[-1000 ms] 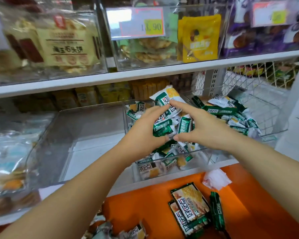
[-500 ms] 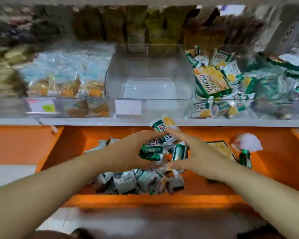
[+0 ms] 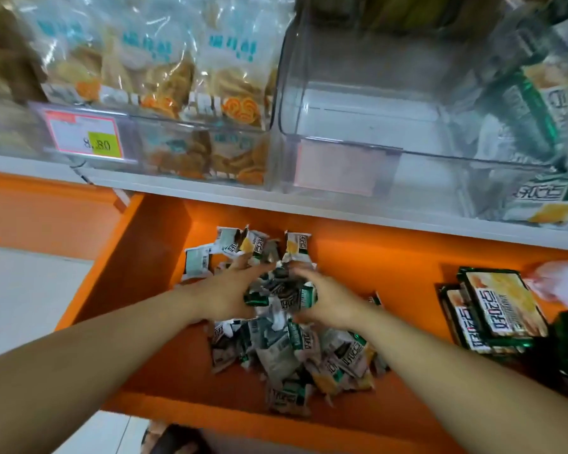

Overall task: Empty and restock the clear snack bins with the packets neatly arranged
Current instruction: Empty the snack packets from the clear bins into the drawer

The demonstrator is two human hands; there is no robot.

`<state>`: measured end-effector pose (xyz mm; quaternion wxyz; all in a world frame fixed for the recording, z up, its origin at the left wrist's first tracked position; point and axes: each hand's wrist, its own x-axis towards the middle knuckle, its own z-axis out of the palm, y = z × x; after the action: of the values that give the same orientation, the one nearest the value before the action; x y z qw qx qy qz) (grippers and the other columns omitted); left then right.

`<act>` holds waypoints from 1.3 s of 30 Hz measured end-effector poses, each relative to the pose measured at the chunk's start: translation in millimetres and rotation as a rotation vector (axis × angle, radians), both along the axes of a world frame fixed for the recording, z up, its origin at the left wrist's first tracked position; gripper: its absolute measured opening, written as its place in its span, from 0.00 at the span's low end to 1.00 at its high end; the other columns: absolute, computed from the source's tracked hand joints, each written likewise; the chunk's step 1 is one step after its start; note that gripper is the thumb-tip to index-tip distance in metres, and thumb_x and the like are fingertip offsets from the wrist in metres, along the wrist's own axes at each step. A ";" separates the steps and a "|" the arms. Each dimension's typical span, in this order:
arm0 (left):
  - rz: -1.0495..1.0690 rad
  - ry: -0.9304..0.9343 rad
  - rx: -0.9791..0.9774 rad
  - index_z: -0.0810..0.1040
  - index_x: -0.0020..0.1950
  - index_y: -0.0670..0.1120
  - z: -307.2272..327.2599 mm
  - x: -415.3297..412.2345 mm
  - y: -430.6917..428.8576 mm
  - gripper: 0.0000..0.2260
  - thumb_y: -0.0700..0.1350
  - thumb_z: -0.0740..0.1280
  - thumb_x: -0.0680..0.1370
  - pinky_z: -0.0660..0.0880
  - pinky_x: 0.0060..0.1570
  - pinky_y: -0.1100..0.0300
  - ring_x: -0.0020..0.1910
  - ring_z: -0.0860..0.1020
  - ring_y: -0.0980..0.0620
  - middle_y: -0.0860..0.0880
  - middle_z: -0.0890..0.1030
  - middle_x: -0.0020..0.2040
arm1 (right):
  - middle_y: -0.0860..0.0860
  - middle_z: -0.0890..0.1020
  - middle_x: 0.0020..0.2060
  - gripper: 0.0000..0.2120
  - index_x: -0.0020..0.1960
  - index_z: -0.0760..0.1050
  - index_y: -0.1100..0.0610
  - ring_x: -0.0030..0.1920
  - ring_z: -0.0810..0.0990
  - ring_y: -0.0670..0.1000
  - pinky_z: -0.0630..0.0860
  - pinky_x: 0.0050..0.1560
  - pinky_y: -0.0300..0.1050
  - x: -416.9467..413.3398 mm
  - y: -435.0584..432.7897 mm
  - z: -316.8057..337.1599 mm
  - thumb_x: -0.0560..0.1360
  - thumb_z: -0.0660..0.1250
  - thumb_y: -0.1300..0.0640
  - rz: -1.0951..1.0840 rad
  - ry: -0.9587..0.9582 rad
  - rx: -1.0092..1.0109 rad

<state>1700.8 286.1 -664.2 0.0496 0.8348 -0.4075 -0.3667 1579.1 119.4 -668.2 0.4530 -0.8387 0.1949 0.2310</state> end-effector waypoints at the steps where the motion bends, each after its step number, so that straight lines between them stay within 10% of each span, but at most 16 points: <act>1: -0.002 0.018 0.024 0.46 0.77 0.63 0.8 0.8 0.1 0.41 0.48 0.72 0.75 0.70 0.65 0.52 0.74 0.61 0.42 0.48 0.36 0.78 | 0.50 0.61 0.75 0.43 0.77 0.54 0.46 0.68 0.70 0.52 0.67 0.62 0.41 1.1 -0.1 -1.3 0.70 0.75 0.58 0.013 -0.002 -0.002; 6: -0.043 0.003 0.068 0.43 0.77 0.62 23.2 -6.6 -9.6 0.42 0.46 0.70 0.76 0.75 0.60 0.52 0.70 0.68 0.42 0.50 0.33 0.77 | 0.48 0.59 0.75 0.44 0.77 0.51 0.44 0.71 0.65 0.51 0.66 0.64 0.40 -12.2 -6.2 18.4 0.71 0.74 0.58 0.127 -0.026 -0.074; 11: -0.126 -0.116 -0.091 0.56 0.76 0.59 80.5 -40.4 -38.4 0.30 0.53 0.66 0.78 0.70 0.63 0.55 0.66 0.71 0.51 0.52 0.63 0.75 | 0.46 0.68 0.71 0.32 0.74 0.62 0.49 0.67 0.70 0.46 0.64 0.61 0.34 -47.3 -23.5 77.3 0.74 0.71 0.53 0.208 -0.150 -0.167; 17: -0.158 -0.186 -0.476 0.71 0.68 0.55 173.2 -99.0 -87.0 0.18 0.50 0.66 0.78 0.73 0.52 0.64 0.51 0.76 0.61 0.59 0.76 0.59 | 0.42 0.78 0.58 0.23 0.68 0.70 0.48 0.55 0.78 0.41 0.73 0.54 0.32 -108.7 -71.4 167.1 0.74 0.70 0.52 0.089 -0.317 -0.247; 27: -0.139 -0.387 -0.786 0.75 0.65 0.54 220.8 -122.5 -203.3 0.14 0.48 0.65 0.79 0.66 0.64 0.57 0.66 0.68 0.55 0.54 0.70 0.68 | 0.48 0.80 0.53 0.17 0.63 0.75 0.53 0.54 0.78 0.46 0.73 0.54 0.35 -170.3 -197.6 248.6 0.75 0.70 0.58 -0.334 -0.562 -0.474; 39: -0.082 -0.202 -0.848 0.79 0.57 0.54 212.5 -73.1 -245.6 0.12 0.49 0.72 0.74 0.66 0.55 0.71 0.55 0.70 0.66 0.61 0.68 0.57 | 0.60 0.65 0.70 0.35 0.75 0.59 0.53 0.69 0.67 0.60 0.65 0.64 0.49 -93.1 -313.6 226.6 0.73 0.72 0.53 -0.458 -0.412 -0.719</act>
<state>1627.6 40.4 -451.7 0.3333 0.7554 -0.5577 -0.0850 1486.0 -194.2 -441.5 0.2022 -0.9062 0.3486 -0.1282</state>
